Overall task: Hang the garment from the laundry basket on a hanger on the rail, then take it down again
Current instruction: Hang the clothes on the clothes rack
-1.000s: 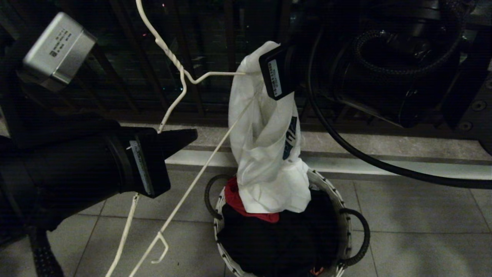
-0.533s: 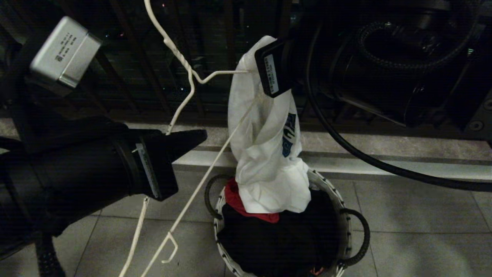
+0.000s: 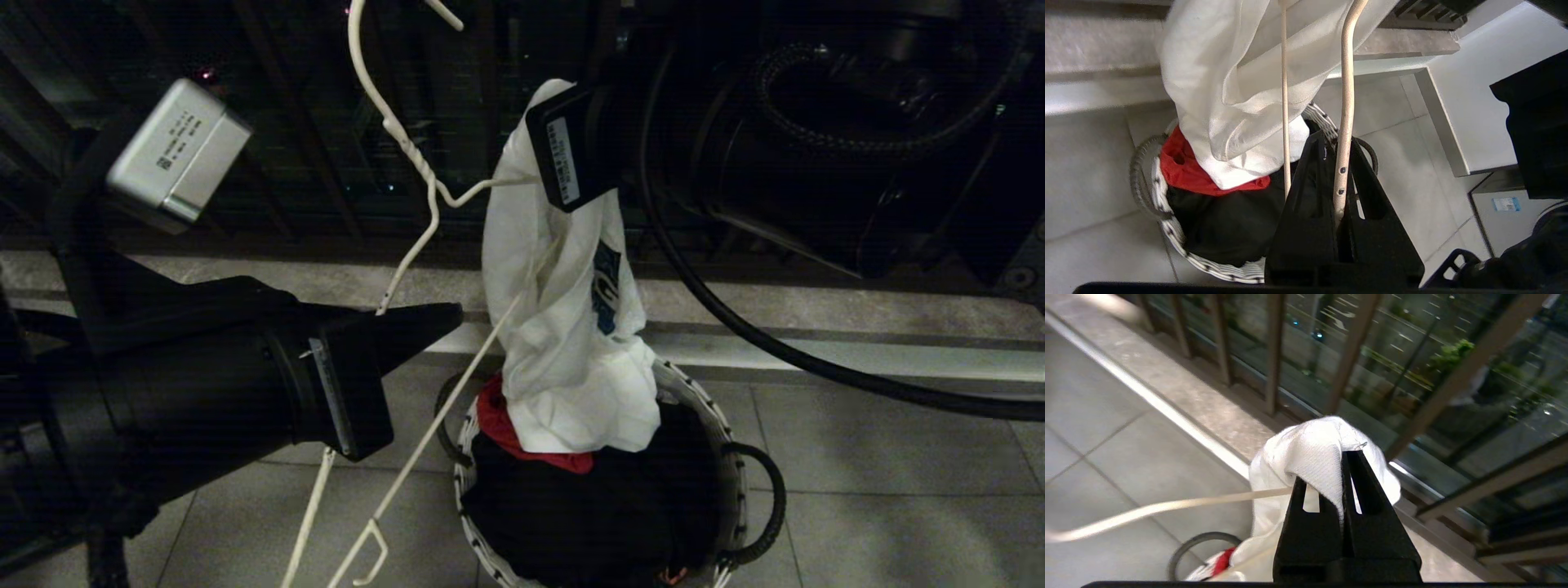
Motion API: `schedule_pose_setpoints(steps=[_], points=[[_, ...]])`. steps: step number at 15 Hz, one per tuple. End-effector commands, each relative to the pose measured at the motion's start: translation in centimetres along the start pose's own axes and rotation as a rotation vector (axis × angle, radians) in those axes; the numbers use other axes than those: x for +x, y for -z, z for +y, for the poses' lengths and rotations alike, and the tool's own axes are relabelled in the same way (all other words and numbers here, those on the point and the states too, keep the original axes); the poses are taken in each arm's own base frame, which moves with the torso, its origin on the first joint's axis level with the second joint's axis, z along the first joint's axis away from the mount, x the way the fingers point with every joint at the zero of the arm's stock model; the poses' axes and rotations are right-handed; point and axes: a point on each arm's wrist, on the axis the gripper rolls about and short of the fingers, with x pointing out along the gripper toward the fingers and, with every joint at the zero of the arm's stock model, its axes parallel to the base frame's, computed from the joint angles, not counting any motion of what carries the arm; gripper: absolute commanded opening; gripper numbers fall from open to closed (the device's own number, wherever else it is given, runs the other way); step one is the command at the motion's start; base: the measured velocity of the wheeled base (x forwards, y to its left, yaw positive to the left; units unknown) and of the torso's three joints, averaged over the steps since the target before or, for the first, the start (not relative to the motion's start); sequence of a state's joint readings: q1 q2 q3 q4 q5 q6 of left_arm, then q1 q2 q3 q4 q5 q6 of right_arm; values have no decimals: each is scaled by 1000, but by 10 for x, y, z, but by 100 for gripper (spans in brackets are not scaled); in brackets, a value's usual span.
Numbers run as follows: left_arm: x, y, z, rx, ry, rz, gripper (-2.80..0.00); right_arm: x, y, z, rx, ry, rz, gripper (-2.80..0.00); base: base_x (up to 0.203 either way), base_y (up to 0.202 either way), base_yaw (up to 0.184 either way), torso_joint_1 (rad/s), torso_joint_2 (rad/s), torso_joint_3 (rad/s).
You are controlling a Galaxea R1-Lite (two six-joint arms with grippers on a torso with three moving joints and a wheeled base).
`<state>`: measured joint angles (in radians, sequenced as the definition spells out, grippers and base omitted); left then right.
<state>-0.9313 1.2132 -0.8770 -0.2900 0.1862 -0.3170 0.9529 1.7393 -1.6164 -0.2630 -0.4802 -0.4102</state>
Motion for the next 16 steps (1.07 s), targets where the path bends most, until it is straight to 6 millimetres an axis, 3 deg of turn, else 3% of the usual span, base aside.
schedule_pose_setpoints(steps=[1,7,9,13,16], points=[[9,4,0,-10,-5,2,-280,-3,-1,11,-2,-18,0,-280,0,0,0,0,0,0],[26,12,6,-20,3,-122,-280,-16,-9,40,4,-70,-5,-280,0,0,0,0,0,0],[28,10,9,-22,-8,-146,-280,-29,-16,55,13,-107,-16,-280,0,0,0,0,0,0],[34,12,11,-12,1,-221,-280,-54,-26,69,26,-152,-30,-280,0,0,0,0,0,0],[38,12,11,-15,18,-284,-280,-62,-23,70,15,-158,-16,-280,0,0,0,0,0,0]])
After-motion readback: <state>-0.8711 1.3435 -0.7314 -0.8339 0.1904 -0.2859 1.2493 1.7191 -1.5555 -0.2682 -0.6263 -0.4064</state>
